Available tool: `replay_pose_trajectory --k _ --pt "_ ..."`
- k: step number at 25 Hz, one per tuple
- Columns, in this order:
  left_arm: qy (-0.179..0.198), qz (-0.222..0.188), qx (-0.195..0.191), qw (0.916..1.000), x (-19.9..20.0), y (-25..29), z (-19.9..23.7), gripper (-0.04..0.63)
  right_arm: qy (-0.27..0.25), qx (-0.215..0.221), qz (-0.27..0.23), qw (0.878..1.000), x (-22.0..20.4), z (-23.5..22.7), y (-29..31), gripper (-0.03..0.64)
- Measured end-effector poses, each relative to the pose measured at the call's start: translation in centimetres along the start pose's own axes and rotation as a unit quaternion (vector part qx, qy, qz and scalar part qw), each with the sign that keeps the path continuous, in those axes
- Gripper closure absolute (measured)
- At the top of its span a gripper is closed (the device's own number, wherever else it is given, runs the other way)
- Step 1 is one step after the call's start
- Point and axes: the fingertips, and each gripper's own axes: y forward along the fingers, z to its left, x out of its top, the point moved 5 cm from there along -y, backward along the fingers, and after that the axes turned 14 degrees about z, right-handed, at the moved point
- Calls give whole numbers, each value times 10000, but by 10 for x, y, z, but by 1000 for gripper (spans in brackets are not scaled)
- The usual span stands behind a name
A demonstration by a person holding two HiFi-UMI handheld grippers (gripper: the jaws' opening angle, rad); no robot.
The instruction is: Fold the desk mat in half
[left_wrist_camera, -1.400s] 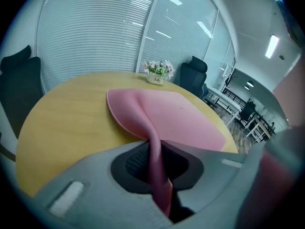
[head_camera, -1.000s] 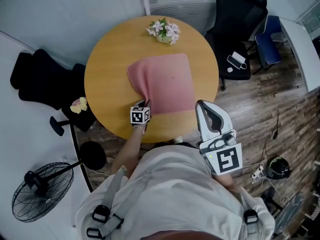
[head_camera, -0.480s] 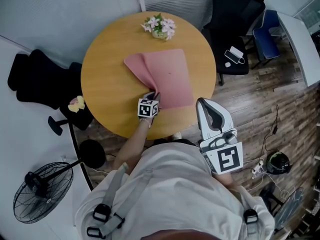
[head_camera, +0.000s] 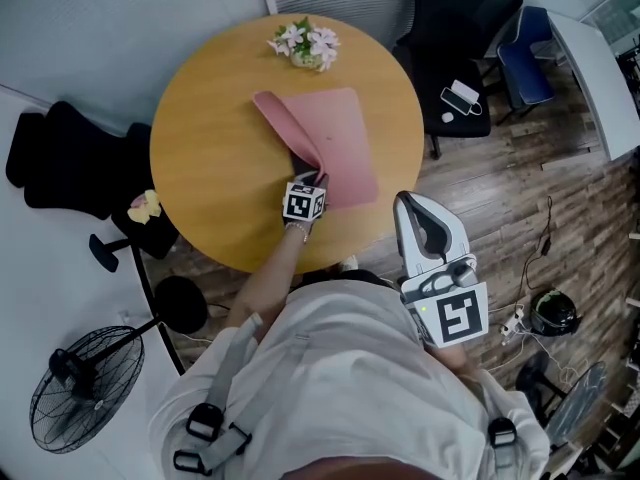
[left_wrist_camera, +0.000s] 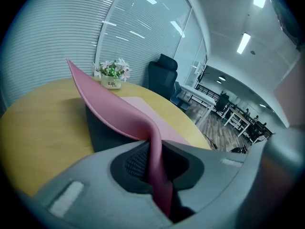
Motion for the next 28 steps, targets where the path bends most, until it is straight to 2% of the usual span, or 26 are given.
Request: replay_pose_trajectory --k 4,9,14,17,20,23,28 --pt "60 76 -24 10000 10 17 -7 551 -224 -45 69 9997 -7 -9 -3 612" --pt "264 236 -95 9993 19 37 -20 551 -43 -145 115 9998 -8 -17 -5 612" --pt "564 660 -83 9962 18 57 -33 551 37 -232 172 9996 -13 -25 -10 612" --pt "859 959 1 9917 12 73 -38 551 34 -284 111 9995 -16 -31 -13 612" --pt "1032 1163 -26 9878 10 83 -46 544 -8 -388 261 9989 -22 -36 -16 612" --pt "1088 1240 -11 9863 7 95 -52 516 11 -466 308 9984 -26 -40 -21 612" --pt "1181 938 125 9885 17 96 -60 386 56 -493 235 9985 -25 -39 -30 612"
